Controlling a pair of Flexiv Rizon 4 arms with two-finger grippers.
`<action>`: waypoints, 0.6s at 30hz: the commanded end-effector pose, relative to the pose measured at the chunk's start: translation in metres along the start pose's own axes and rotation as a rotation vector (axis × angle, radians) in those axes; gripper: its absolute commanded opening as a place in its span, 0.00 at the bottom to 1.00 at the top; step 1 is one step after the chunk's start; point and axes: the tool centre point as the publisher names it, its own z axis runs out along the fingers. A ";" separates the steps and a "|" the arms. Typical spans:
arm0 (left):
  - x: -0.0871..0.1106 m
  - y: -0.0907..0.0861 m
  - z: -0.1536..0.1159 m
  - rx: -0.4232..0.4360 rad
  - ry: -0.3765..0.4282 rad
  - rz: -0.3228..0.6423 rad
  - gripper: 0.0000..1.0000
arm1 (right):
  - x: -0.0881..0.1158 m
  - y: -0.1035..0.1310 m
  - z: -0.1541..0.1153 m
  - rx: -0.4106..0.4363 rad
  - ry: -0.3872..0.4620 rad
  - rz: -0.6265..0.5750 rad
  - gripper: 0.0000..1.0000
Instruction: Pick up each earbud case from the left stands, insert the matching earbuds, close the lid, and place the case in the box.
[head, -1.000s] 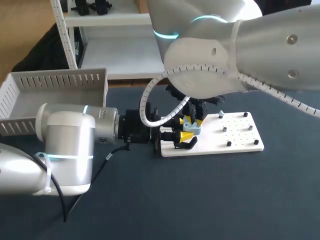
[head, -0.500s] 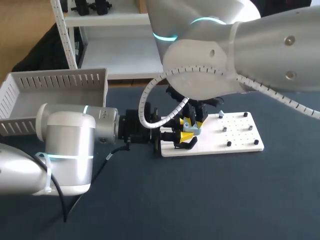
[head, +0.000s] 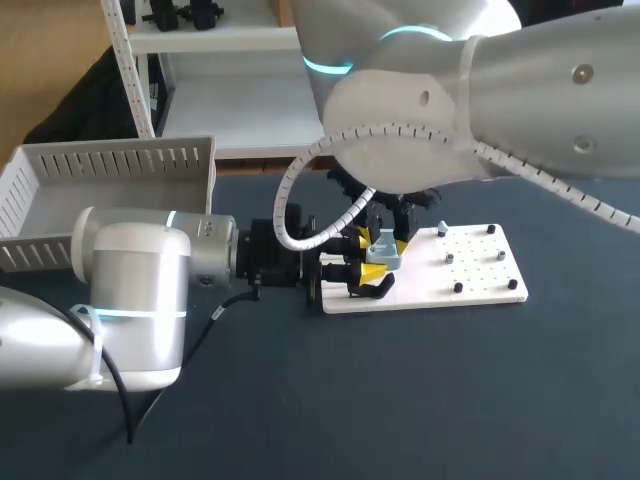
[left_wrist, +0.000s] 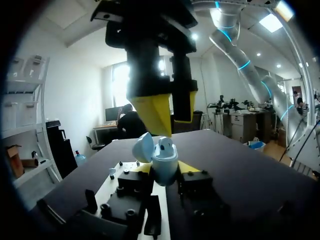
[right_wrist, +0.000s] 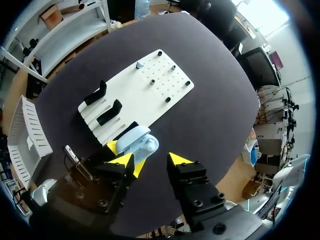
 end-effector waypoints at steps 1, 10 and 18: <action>0.001 0.000 0.001 -0.004 -0.004 0.002 0.00 | 0.002 -0.027 -0.015 -0.079 -0.001 0.001 0.41; 0.001 0.000 0.001 -0.004 -0.004 0.002 0.00 | -0.039 -0.049 -0.022 -0.232 -0.062 -0.180 0.40; 0.001 0.000 0.001 -0.004 -0.004 0.002 0.00 | -0.093 -0.040 -0.013 -0.258 -0.075 -0.239 0.44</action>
